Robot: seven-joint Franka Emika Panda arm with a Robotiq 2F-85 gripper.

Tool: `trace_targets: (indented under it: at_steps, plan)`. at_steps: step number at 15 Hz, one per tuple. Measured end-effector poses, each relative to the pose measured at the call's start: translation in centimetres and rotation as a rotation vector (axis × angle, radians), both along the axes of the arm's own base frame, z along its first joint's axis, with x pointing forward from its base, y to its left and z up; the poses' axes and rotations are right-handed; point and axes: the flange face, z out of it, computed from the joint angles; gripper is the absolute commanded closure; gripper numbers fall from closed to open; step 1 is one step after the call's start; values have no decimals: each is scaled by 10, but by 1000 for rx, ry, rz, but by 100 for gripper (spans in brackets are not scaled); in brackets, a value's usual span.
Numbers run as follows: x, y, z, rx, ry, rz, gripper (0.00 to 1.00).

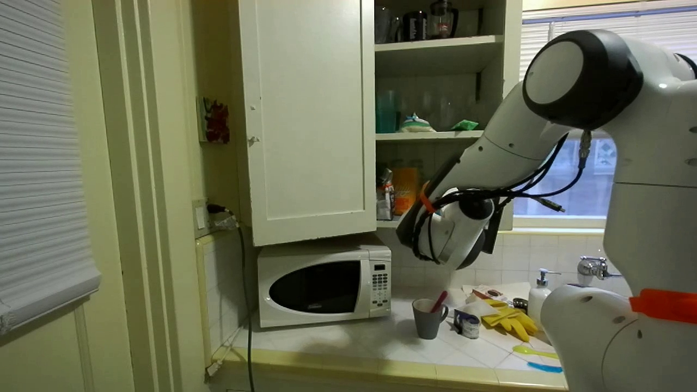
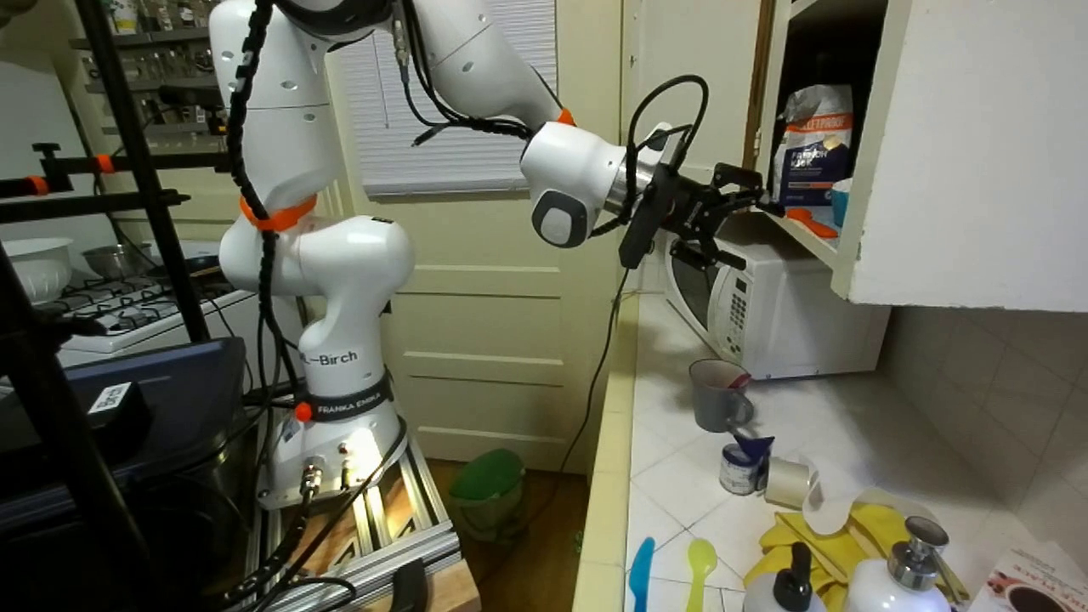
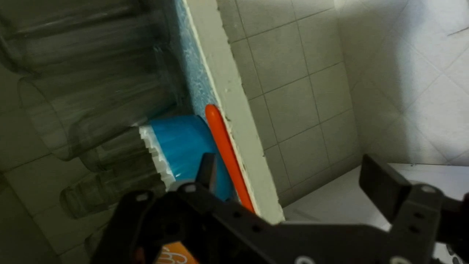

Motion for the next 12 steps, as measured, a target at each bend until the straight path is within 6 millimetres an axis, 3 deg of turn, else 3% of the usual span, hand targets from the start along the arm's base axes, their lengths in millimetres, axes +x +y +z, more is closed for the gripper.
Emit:
trace_targets:
  at_steps: [6,12]
  plan:
    - [7,-22,8,67,18,26,0]
    - [10,-22,18,58,24,63,0]
